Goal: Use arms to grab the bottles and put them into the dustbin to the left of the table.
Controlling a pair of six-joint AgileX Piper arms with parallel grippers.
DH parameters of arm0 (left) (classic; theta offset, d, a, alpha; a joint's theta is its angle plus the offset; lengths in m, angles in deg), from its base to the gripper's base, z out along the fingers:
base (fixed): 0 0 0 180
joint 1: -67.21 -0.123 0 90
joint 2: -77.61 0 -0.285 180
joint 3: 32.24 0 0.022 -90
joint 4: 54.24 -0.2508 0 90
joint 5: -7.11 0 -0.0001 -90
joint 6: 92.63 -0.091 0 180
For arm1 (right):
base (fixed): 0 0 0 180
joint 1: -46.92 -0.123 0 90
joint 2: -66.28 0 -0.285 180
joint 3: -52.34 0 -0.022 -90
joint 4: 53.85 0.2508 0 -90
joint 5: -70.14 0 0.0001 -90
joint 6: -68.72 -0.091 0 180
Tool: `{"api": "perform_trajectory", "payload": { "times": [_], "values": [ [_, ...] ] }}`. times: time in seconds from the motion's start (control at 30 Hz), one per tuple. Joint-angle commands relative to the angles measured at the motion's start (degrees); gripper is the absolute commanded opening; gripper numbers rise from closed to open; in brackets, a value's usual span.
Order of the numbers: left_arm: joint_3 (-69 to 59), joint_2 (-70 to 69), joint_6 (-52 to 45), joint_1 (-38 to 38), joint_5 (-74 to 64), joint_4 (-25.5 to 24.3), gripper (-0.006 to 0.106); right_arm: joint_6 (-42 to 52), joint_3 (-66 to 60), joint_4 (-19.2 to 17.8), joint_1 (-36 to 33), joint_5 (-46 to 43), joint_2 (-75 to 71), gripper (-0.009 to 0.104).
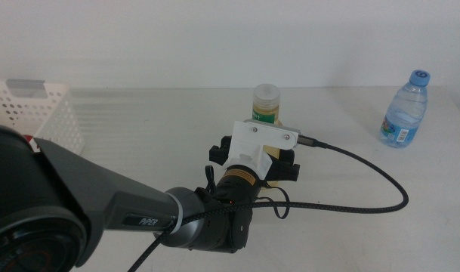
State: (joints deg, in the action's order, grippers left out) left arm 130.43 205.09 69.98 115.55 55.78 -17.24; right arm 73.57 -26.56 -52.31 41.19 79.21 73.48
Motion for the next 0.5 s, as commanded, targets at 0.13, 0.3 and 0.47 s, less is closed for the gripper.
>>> {"api": "perform_trajectory", "payload": {
  "times": [0.13,0.3,0.47],
  "values": [
    [1.4,-2.4,0.9,-0.1,5.7,-0.7,0.05,0.5,0.5,-0.6,0.3,-4.6,-1.5,0.07],
    [1.3,-4.5,-1.8,0.8,4.1,0.2,-0.005,0.5,0.5,-0.6,0.3,-4.6,-1.5,0.07],
    [1.3,-8.7,-9.1,1.2,-1.9,4.4,-0.005,0.5,0.5,-0.6,0.3,-4.6,-1.5,0.07]
  ]
}}
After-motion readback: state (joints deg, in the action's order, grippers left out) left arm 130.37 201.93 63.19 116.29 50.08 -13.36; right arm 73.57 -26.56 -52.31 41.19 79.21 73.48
